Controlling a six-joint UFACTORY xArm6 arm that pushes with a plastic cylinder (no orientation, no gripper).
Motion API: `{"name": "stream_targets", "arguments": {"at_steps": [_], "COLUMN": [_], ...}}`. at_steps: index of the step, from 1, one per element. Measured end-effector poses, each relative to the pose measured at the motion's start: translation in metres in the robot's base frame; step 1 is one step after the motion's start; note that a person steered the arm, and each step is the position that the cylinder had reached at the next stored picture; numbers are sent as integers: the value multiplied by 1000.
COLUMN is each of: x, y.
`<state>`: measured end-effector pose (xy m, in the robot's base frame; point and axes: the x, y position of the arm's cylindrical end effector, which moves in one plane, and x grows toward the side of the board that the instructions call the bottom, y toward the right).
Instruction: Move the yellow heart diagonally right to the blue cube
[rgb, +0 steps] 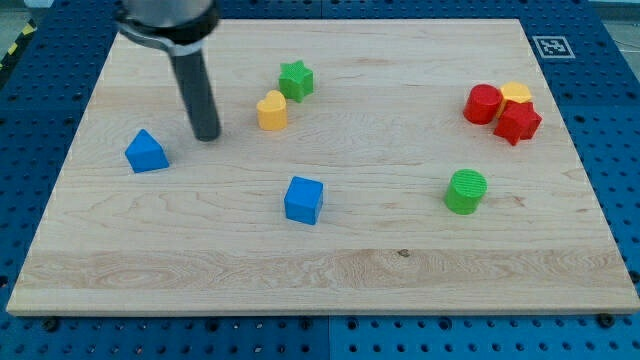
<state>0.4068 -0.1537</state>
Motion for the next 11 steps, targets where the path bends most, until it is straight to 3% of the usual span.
{"name": "stream_targets", "arguments": {"at_steps": [1, 3, 4, 5, 6, 8, 9, 11], "x": [-34, -24, -21, -21, -12, 1, 1, 6], "y": [6, 110, 115, 73, 93, 236, 231, 153]}}
